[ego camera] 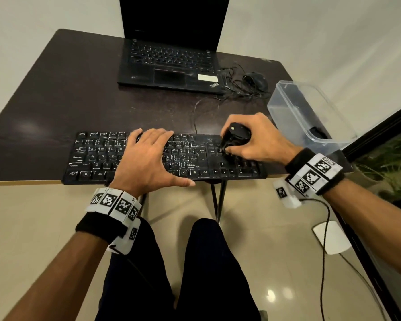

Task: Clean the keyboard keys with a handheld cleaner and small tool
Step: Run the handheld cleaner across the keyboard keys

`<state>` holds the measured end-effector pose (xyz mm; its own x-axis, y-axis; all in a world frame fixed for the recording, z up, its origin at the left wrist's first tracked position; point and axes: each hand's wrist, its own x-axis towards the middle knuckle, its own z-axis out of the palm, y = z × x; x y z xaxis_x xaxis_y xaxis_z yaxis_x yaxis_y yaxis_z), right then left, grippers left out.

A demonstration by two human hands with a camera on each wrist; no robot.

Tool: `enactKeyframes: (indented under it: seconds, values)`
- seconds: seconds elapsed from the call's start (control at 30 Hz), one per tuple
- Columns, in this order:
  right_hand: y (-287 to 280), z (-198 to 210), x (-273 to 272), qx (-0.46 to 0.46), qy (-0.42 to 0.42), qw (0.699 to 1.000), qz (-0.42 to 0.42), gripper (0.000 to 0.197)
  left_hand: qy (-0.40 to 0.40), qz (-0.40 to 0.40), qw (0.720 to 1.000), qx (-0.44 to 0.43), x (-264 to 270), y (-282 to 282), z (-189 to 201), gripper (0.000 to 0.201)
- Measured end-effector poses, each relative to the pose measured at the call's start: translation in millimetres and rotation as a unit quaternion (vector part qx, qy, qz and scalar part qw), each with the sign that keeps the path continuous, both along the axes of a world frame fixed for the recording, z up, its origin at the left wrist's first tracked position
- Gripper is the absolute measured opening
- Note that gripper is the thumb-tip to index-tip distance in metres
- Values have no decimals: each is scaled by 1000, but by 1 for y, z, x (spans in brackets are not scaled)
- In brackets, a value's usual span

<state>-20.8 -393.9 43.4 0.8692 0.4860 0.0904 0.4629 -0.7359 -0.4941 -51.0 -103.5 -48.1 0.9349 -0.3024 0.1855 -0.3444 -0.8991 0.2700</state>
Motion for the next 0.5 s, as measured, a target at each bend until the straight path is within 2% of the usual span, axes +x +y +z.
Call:
enactKeyframes:
  seconds: [0.1, 0.13, 0.23, 0.3, 0.4, 0.43, 0.5]
  values:
    - [13, -2, -17, -2, 42, 995, 87, 31, -5, -1, 1000, -1, 0, 1, -2, 144]
    - [13, -2, -13, -9, 35, 996, 80, 31, -6, -1, 1000, -2, 0, 1, -2, 144]
    - [6, 1, 6, -7, -14, 1000, -14, 30, -5, -5, 1000, -3, -1, 0, -1, 144]
    - [7, 2, 5, -14, -14, 1000, 6, 30, -4, -5, 1000, -7, -1, 0, -1, 144]
    - [18, 0, -14, -19, 43, 994, 99, 31, -7, -4, 1000, -10, 0, 1, -2, 144]
    - [17, -2, -14, -27, 35, 995, 94, 31, -9, -4, 1000, -10, 0, 1, -2, 144]
    - [10, -1, 2, -25, 6, 999, 23, 31, -8, -7, 1000, -8, -1, 0, -2, 143]
